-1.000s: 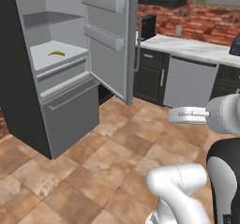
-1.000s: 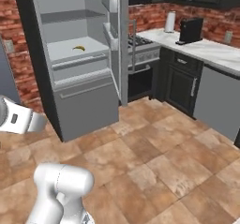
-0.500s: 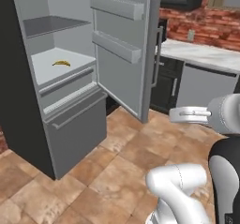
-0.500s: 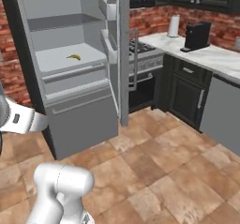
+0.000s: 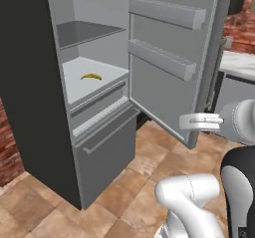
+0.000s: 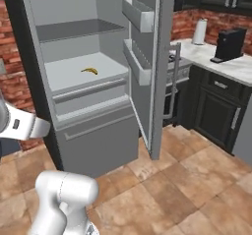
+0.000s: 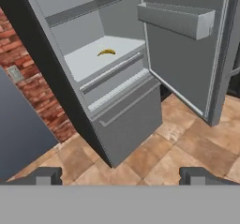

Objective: Retrieve the pear and banana from the fridge and place them into the bowl on the dining table.

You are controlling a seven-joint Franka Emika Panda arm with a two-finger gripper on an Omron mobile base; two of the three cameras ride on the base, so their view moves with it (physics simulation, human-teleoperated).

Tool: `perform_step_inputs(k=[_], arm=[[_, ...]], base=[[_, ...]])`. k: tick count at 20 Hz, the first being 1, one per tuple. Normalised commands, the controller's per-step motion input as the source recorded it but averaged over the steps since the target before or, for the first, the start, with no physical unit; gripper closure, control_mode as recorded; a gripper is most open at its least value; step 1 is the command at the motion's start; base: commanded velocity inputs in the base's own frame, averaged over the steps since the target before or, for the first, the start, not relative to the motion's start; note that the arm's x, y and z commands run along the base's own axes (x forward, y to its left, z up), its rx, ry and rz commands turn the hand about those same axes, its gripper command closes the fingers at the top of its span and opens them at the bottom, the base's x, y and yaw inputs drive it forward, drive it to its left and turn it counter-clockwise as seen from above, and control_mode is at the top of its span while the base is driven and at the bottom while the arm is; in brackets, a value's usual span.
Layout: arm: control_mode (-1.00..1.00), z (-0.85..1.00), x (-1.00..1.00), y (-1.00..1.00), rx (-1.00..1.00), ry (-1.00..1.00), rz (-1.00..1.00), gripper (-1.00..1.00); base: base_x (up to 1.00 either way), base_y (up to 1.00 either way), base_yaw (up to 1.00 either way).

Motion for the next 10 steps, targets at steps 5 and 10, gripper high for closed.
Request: perform_step_inputs(k=[5,10], arm=[[1.00,0.00,0.00,0.00,0.00,0.00,0.00,-1.00],[1.00,0.00,0.00,0.00,0.00,0.00,0.00,-1.00]], base=[[0.64,0.04,0.10],[0.47,0.00,0.17]])
